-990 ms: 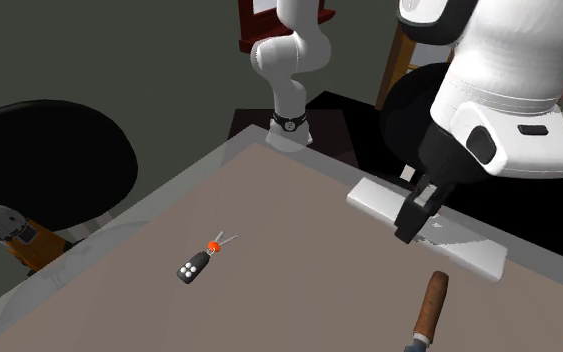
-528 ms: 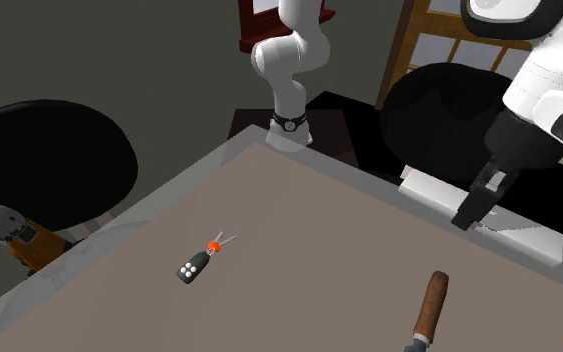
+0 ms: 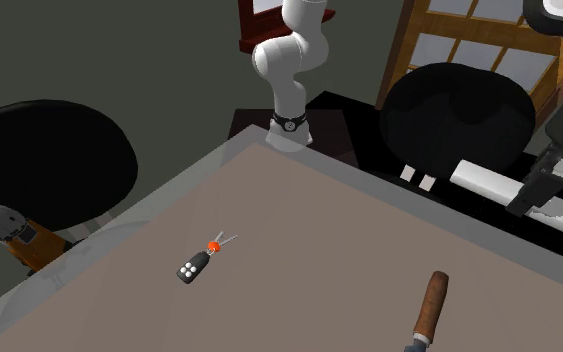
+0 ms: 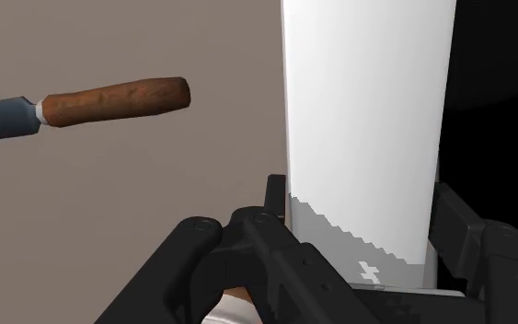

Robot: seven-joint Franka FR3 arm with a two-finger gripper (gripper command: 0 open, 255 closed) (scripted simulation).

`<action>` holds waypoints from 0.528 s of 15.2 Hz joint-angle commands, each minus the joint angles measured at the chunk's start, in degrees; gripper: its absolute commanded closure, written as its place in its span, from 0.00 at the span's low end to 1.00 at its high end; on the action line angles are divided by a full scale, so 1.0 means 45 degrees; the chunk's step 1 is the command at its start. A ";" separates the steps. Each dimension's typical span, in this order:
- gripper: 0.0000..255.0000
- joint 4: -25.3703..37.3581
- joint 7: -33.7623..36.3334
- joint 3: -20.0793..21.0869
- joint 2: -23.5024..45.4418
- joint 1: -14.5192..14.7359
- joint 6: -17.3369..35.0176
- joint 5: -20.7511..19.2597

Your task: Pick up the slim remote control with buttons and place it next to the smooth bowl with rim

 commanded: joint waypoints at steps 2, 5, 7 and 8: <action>1.00 -0.0200 0.0234 0.0051 0.0140 0.0140 0.0343 -0.0034; 1.00 -0.0621 0.0247 0.0047 0.0203 0.0136 0.0827 -0.0043; 1.00 -0.0881 0.0257 0.0044 0.0260 0.0134 0.1143 -0.0050; 1.00 -0.1005 0.0262 0.0042 0.0292 0.0133 0.1299 -0.0054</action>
